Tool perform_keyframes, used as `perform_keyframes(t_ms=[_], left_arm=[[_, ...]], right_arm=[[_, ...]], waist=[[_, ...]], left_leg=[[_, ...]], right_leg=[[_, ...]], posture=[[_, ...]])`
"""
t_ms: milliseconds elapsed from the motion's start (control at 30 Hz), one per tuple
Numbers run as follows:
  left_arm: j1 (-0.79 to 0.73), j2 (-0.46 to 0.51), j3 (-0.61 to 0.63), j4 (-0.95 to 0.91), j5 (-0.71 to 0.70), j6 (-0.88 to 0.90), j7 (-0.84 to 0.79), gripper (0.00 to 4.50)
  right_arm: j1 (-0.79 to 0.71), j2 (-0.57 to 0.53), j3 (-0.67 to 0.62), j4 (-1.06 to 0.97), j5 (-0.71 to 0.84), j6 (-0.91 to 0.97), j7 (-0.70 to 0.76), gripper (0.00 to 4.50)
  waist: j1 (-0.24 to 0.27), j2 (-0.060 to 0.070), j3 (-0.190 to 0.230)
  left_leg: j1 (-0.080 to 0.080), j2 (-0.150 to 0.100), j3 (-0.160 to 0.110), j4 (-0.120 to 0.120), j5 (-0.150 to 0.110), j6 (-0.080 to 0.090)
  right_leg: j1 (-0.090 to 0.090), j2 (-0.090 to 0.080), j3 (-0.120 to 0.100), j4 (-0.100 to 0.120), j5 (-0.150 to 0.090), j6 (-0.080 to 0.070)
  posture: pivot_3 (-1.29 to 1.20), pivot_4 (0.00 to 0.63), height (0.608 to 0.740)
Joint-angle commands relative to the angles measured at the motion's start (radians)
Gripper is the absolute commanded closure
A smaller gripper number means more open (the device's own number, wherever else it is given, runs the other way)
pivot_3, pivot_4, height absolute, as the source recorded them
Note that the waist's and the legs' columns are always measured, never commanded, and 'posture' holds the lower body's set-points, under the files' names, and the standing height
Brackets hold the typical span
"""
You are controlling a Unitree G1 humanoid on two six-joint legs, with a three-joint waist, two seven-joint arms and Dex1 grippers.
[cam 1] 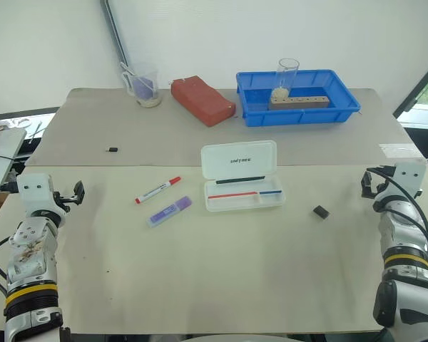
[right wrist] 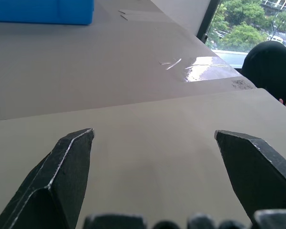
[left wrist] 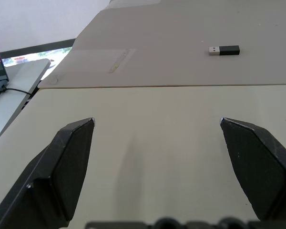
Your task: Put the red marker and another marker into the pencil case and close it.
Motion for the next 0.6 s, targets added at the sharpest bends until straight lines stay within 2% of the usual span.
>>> perform_keyframes(t_ms=[33, 167, 300, 500, 600], left_arm=[[0.004, 0.015, 0.023, -0.042, 0.001, -0.001, 0.01, 0.02], [0.019, 0.032, 0.031, -0.079, -0.014, 0.022, -0.011, 0.02], [0.029, 0.091, -0.011, -0.199, -0.069, 0.064, -0.172, 0.02], [-0.035, 0.224, -0.148, -0.398, -0.135, 0.169, -0.425, 0.02], [-0.132, 0.249, -0.304, -0.48, -0.149, 0.206, -0.562, 0.02]], right_arm=[[-0.016, -0.031, 0.001, -0.013, -0.01, -0.012, 0.002, 0.0], [-0.035, -0.042, 0.009, -0.01, -0.022, -0.012, 0.004, 0.0], [-0.014, -0.059, 0.045, -0.098, -0.025, 0.007, 0.095, 0.0], [0.044, -0.156, 0.113, -0.328, 0.016, 0.096, 0.396, 0.0], [0.119, -0.218, 0.131, -0.53, 0.098, 0.187, 0.592, 0.0]], waist=[[-0.001, 0.0, 0.0], [-0.002, 0.0, 0.0], [-0.002, 0.0, 0.0], [0.01, 0.001, 0.001], [0.025, 0.003, 0.001]], left_leg=[[0.0, 0.0, 0.0, 0.0, 0.0, 0.0], [0.0, 0.0, 0.0, 0.0, 0.0, 0.0], [0.0, 0.0, 0.0, 0.0, 0.0, 0.0], [-0.001, 0.0, 0.0, 0.0, -0.004, -0.006], [-0.001, -0.001, 0.0, 0.001, -0.004, -0.007]], right_leg=[[0.0, 0.0, 0.0, 0.0, 0.0, 0.0], [0.0, 0.0, 0.0, 0.0, 0.0, 0.0], [0.0, 0.0, 0.0, 0.0, 0.0, 0.0], [-0.001, 0.0, -0.001, 0.0, 0.0, 0.0], [-0.001, 0.0, -0.001, 0.0, 0.0, 0.0]], posture=[[0.0, 0.15, 0.74], [0.0, 0.15, 0.74], [0.0, 0.15, 0.74], [0.0, 0.15, 0.74], [0.0, 0.15, 0.74]])
